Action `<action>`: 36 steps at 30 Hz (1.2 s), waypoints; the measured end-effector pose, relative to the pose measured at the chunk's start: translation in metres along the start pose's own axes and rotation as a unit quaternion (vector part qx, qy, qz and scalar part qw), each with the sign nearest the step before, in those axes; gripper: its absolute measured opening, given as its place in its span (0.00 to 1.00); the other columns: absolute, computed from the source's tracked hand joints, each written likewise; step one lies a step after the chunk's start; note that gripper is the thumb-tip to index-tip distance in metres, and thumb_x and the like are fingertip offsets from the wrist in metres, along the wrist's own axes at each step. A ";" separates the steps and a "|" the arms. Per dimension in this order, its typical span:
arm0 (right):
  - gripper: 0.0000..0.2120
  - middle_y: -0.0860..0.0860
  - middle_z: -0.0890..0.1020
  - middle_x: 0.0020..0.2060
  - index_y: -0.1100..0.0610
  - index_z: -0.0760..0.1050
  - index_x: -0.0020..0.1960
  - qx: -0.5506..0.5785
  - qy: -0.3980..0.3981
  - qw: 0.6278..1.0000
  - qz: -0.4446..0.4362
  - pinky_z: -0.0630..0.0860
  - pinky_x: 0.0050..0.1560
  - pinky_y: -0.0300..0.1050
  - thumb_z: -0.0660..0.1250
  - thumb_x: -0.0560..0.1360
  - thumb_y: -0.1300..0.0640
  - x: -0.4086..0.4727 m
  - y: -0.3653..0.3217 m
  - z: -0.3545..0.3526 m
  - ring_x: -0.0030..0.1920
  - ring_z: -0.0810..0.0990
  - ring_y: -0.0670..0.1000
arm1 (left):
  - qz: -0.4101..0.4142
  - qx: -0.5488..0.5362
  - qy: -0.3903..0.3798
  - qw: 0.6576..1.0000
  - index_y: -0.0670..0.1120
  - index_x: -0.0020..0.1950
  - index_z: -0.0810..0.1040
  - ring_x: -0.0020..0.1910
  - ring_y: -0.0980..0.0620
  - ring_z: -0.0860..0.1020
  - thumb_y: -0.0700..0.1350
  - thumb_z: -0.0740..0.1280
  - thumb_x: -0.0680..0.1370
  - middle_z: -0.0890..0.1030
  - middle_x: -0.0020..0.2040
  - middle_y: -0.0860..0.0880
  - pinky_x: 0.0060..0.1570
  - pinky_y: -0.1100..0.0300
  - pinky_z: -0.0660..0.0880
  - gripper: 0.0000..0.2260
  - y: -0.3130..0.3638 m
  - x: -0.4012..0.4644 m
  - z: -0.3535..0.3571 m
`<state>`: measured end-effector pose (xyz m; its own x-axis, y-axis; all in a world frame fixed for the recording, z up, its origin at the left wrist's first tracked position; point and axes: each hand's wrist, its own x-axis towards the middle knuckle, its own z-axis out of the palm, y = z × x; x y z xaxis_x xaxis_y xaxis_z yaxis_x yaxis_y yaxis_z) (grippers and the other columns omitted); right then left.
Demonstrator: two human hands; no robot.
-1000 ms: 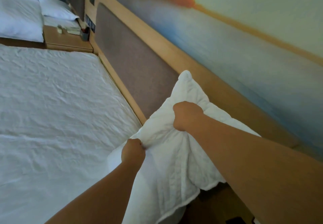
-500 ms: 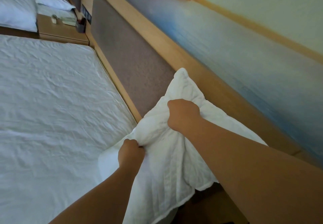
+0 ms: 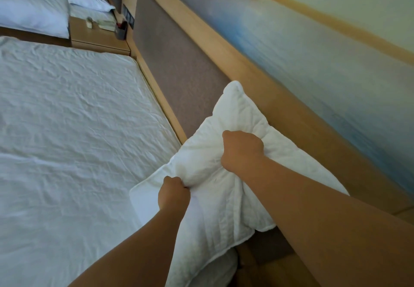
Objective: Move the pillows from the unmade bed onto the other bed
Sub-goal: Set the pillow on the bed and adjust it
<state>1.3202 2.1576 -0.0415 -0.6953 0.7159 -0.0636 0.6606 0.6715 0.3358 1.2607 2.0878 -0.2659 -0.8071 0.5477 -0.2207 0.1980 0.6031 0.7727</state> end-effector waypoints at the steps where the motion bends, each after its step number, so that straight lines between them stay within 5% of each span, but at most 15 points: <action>1: 0.13 0.50 0.74 0.45 0.51 0.72 0.59 -0.014 0.004 1.000 0.003 0.72 0.43 0.45 0.67 0.76 0.54 -0.001 -0.001 0.003 0.51 0.79 0.53 | 0.005 0.013 -0.011 1.000 0.46 0.33 0.66 0.32 0.50 0.71 0.38 0.62 0.74 0.73 0.45 0.46 0.29 0.59 0.65 0.11 -0.002 0.000 0.001; 5: 0.18 0.54 0.73 0.56 0.52 0.70 0.60 -0.105 0.039 0.994 -0.017 0.70 0.53 0.51 0.67 0.72 0.50 0.003 -0.006 0.005 0.58 0.72 0.56 | 0.017 0.037 -0.039 0.998 0.44 0.48 0.74 0.45 0.46 0.77 0.42 0.60 0.79 0.73 0.53 0.46 0.42 0.57 0.73 0.04 -0.004 0.001 0.007; 8: 0.22 0.56 0.70 0.63 0.52 0.70 0.63 -0.132 0.082 0.985 -0.080 0.66 0.62 0.56 0.65 0.72 0.47 0.011 -0.003 0.003 0.64 0.68 0.58 | 0.015 0.025 -0.052 0.998 0.44 0.60 0.73 0.53 0.43 0.78 0.48 0.64 0.80 0.72 0.56 0.45 0.48 0.54 0.74 0.11 -0.002 0.001 0.013; 11: 0.31 0.57 0.53 0.80 0.51 0.57 0.79 -0.154 0.051 0.979 -0.125 0.51 0.77 0.62 0.58 0.79 0.42 0.019 0.003 0.015 0.79 0.52 0.61 | 0.034 0.022 -0.060 0.997 0.44 0.61 0.71 0.53 0.43 0.78 0.51 0.64 0.80 0.73 0.56 0.45 0.49 0.52 0.76 0.14 -0.001 0.001 0.019; 13: 0.33 0.55 0.44 0.82 0.49 0.48 0.82 -0.181 0.032 0.971 -0.149 0.42 0.78 0.63 0.51 0.82 0.38 0.020 0.009 0.031 0.81 0.42 0.60 | 0.049 0.028 -0.076 0.996 0.45 0.65 0.70 0.55 0.43 0.78 0.52 0.63 0.81 0.74 0.57 0.45 0.53 0.52 0.76 0.17 -0.004 0.001 0.023; 17: 0.33 0.54 0.40 0.82 0.49 0.45 0.83 -0.198 0.017 0.971 -0.136 0.35 0.78 0.62 0.43 0.82 0.36 0.020 0.033 0.052 0.81 0.37 0.57 | 0.043 0.061 -0.129 0.989 0.47 0.76 0.61 0.64 0.42 0.75 0.51 0.61 0.81 0.73 0.66 0.44 0.60 0.50 0.73 0.25 -0.020 0.006 0.027; 27: 0.30 0.55 0.39 0.82 0.52 0.42 0.83 -0.214 0.037 0.967 -0.130 0.35 0.78 0.63 0.41 0.84 0.41 0.024 0.021 0.060 0.81 0.36 0.58 | 0.016 0.134 -0.194 0.972 0.44 0.77 0.59 0.68 0.42 0.72 0.50 0.59 0.80 0.71 0.70 0.44 0.67 0.49 0.70 0.27 -0.036 0.008 0.033; 36: 0.30 0.56 0.49 0.82 0.52 0.51 0.82 -0.171 0.032 0.981 -0.087 0.40 0.79 0.62 0.42 0.84 0.40 0.011 0.007 0.045 0.82 0.44 0.58 | 0.101 0.341 -0.137 0.925 0.46 0.72 0.66 0.66 0.45 0.73 0.55 0.54 0.83 0.75 0.66 0.46 0.72 0.47 0.62 0.21 -0.061 0.004 -0.024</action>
<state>1.3302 2.1786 -0.0825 -0.8130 0.5749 -0.0930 0.4037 0.6715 0.6214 1.2326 2.0398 -0.2995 -0.5630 0.7588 -0.3275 0.7088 0.6471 0.2807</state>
